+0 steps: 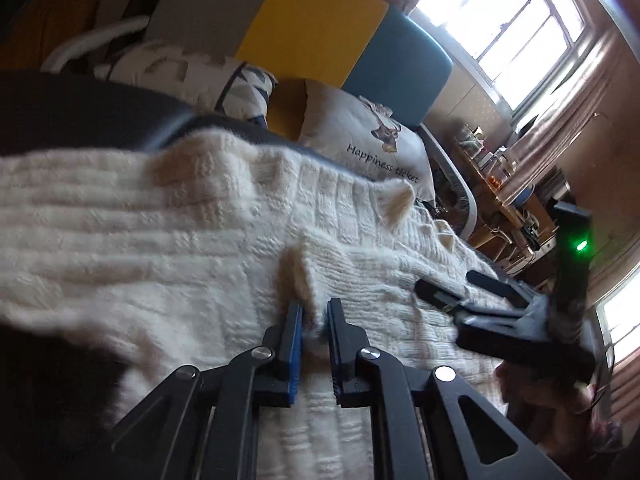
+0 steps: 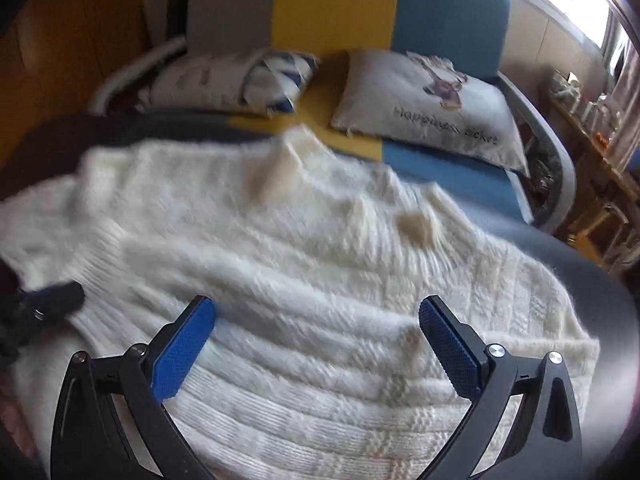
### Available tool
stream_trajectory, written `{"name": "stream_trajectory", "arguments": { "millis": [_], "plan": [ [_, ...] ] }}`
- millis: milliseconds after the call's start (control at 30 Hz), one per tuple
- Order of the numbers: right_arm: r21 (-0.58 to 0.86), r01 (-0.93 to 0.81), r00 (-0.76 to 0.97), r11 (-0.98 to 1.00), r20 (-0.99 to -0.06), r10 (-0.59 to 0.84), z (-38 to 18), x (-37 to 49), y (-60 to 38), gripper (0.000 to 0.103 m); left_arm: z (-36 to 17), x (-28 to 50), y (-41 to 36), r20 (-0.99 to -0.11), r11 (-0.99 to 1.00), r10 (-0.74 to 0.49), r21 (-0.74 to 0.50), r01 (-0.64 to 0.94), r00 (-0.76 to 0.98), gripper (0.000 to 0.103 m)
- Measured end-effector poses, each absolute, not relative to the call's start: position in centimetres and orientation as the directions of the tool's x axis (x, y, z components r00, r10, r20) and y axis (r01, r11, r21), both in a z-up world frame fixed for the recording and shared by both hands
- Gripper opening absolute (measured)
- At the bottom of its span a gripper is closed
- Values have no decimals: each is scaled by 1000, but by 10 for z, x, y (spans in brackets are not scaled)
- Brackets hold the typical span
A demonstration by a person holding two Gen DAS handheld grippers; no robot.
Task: Fold clothes
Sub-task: 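Lift the left gripper away and reposition the right gripper over the sweater hem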
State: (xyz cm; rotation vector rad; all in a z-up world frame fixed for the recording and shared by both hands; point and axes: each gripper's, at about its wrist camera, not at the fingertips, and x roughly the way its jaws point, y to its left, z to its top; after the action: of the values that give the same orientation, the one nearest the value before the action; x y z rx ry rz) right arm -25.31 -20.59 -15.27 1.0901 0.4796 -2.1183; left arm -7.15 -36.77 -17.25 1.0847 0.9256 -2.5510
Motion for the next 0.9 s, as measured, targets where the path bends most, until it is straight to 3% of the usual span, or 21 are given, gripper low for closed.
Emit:
{"name": "stream_trajectory", "arguments": {
  "millis": [200,467,600,700,767,900],
  "plan": [
    [-14,840,-321,-543,-818,-477,-150,-244,-254,103,-176,-65,-375,-685,-749,78,-520,411,-725,13],
    [-21,789,-363,-614,-823,-438,-150,-242,-250,103,-168,-33,-388,-672,-713,88,-558,424,-736,22],
    [7,744,-391,-669,-807,-443,-143,-217,-202,103,-163,14,-413,-650,-658,74,-602,452,-757,23],
    [-45,658,-437,-751,-836,-332,-159,-217,-163,103,-162,52,-436,-678,-623,-1,-575,530,-735,24],
    [26,607,-374,-794,-873,-314,-177,-226,-137,103,-163,78,-453,-693,-586,-36,-569,577,-720,24],
    [142,527,-418,-838,-815,-402,-156,-216,-89,103,-164,127,-471,-714,-529,-97,-552,644,-693,24]
  ]
}}
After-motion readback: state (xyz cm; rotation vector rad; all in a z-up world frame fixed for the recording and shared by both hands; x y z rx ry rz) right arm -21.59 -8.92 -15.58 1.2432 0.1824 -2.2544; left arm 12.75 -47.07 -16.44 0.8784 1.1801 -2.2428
